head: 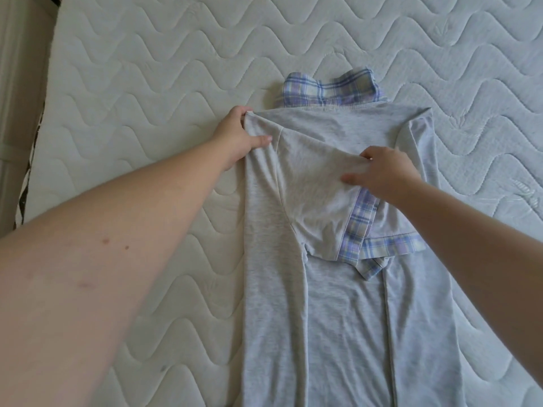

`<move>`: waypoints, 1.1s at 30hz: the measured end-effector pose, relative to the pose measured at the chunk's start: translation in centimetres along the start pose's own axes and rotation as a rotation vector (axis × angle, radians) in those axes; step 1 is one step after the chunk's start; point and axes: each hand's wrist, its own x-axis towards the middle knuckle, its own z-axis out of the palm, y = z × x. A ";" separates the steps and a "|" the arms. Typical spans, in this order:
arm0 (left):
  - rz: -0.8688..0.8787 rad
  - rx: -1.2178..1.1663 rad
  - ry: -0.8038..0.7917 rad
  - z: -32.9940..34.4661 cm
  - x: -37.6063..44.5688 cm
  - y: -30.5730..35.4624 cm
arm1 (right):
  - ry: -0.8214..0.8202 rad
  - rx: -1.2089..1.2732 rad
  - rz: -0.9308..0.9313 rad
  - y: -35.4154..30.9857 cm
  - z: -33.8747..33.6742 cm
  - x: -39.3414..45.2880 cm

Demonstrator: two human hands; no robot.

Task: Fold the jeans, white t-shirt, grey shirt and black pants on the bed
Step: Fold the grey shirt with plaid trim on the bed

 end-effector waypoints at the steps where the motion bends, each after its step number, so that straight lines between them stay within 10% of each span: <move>1: 0.041 0.047 -0.040 -0.1 -0.6 -0.1 | -0.029 -0.007 0.012 0.3 0.1 -0.2; 10: 0.552 0.703 0.132 7.2 -13.2 -2.7 | 0.330 0.349 -0.081 1.2 0.4 -2.1; 16: 0.270 0.767 0.120 10.3 -16.4 -6.1 | 0.010 0.106 0.150 1.9 0.9 -2.8; 22: 0.363 0.701 0.109 9.4 -14.3 -6.9 | 0.249 0.473 0.014 3.0 0.7 -4.1; 33: 0.305 0.888 0.160 8.3 -12.0 -6.8 | 0.372 0.373 -0.064 3.1 4.7 -6.3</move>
